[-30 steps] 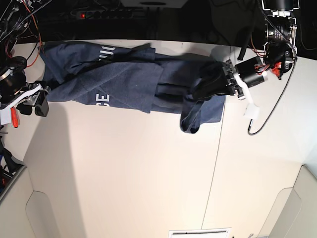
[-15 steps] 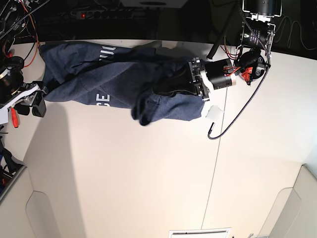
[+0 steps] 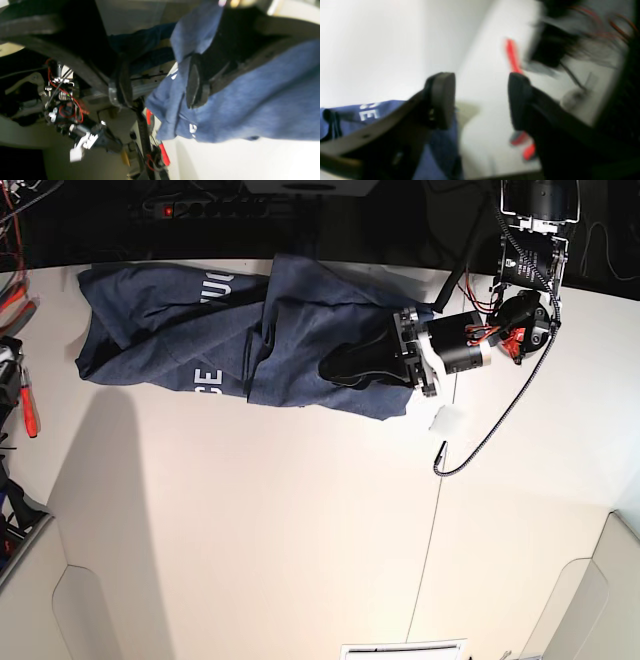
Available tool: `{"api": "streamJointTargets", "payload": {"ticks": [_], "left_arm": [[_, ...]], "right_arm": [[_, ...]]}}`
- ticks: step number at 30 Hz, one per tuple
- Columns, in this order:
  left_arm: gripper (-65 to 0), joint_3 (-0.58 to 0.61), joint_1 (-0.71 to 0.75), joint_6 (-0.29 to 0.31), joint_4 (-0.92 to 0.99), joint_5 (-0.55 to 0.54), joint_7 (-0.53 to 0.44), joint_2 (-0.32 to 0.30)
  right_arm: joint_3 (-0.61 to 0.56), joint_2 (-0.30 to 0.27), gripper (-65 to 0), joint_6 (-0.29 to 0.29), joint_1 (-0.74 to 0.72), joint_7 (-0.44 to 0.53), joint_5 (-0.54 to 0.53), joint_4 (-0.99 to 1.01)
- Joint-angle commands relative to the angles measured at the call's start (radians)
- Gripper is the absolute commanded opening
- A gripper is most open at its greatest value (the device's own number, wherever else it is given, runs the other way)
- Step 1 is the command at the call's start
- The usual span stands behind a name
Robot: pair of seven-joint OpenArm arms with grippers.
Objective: Layout the t-shirt on the table in an organized manner, then fold the t-shirt properly
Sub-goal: 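Grasp the hem end with the left gripper and fold it toward the right gripper, then grasp the folded bundle with both grippers and fold it over again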
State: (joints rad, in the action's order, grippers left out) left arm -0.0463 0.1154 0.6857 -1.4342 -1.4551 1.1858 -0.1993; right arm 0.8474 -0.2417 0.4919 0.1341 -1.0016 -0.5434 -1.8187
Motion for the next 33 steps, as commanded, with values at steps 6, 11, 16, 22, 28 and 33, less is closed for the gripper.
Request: {"api": "streamJointTargets", "payload": {"ticks": [6, 11, 16, 22, 28, 33], "left_arm": [[-27.0, -0.055, -0.021, 0.012, -0.017, -0.028, -0.010, -0.004], [-27.0, -0.055, -0.026, 0.012, -0.017, -0.028, -0.010, -0.003], [-27.0, -0.055, -0.032, 0.012, -0.017, -0.028, -0.011, -0.003], [-27.0, -0.055, -0.032, 0.012, -0.017, -0.028, -0.010, -0.003], [-27.0, -0.055, -0.032, 0.012, -0.017, -0.028, -0.010, -0.003], [-27.1, -0.056, -0.032, 0.012, -0.017, -0.028, -0.010, -0.004]], "right_arm": [[0.029, -0.112, -24.5, 0.070, -0.004, -0.088, -0.285, 0.349], [0.013, -0.116, -24.5, 0.113, -0.006, -0.187, -0.523, 0.565], [-0.084, -0.116, -24.5, 0.118, -0.006, -0.183, -0.484, 0.646], [-0.224, -0.116, -24.5, 0.118, -0.012, -0.158, -0.468, 0.647], [-0.260, -0.106, -24.7, 0.117, -0.013, -0.143, -0.448, 0.647], [-0.260, -0.098, -54.3, 0.114, -0.012, -0.143, -0.455, 0.647]]}}
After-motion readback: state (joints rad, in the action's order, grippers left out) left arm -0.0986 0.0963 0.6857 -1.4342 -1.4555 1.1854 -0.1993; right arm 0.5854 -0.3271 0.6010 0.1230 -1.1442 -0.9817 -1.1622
